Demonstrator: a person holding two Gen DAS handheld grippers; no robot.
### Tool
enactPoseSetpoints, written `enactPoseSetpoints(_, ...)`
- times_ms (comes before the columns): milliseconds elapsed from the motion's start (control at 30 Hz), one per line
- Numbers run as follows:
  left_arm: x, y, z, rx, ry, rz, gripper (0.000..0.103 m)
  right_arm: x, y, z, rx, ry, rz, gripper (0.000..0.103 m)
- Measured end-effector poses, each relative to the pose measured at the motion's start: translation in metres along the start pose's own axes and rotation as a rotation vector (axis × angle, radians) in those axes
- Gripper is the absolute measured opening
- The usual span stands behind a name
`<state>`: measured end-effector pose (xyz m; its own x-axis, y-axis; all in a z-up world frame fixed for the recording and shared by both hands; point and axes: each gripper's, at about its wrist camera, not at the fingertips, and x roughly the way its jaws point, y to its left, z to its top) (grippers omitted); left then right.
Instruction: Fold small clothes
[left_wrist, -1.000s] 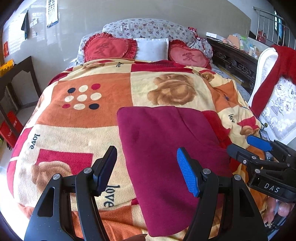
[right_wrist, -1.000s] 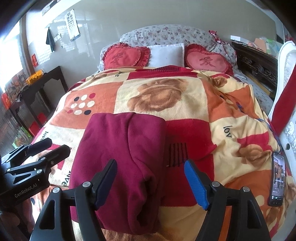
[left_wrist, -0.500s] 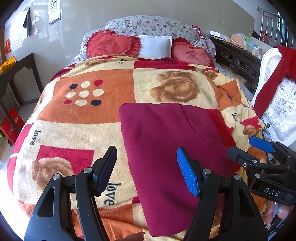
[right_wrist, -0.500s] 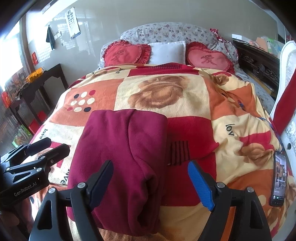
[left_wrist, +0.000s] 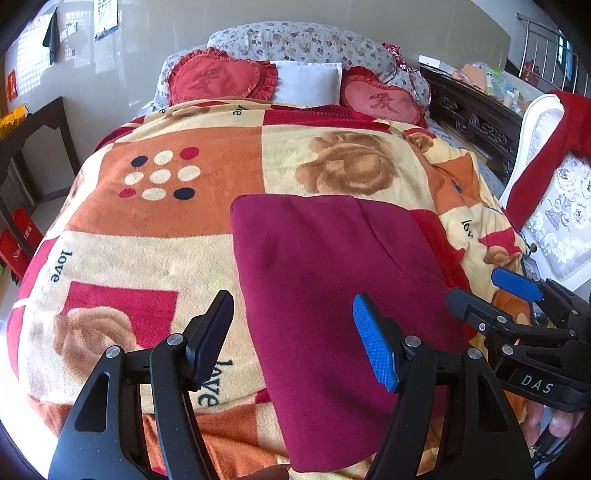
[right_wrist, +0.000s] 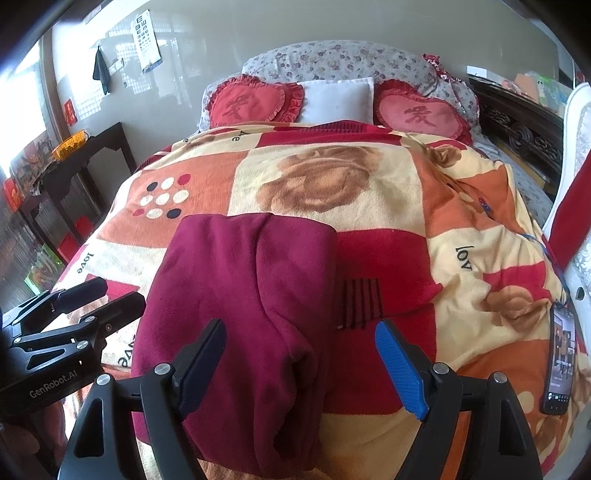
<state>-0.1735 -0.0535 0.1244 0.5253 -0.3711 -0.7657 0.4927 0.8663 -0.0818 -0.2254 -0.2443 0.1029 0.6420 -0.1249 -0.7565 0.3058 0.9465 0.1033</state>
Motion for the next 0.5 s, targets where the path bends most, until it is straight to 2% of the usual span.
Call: enactPoseSetpoints(500,0.0031,0.0022,0.0018,-0.002,0.007,0.009,0.068,0.0071,0.0025,0.0042,-0.004,0.011,0.006,0.081)
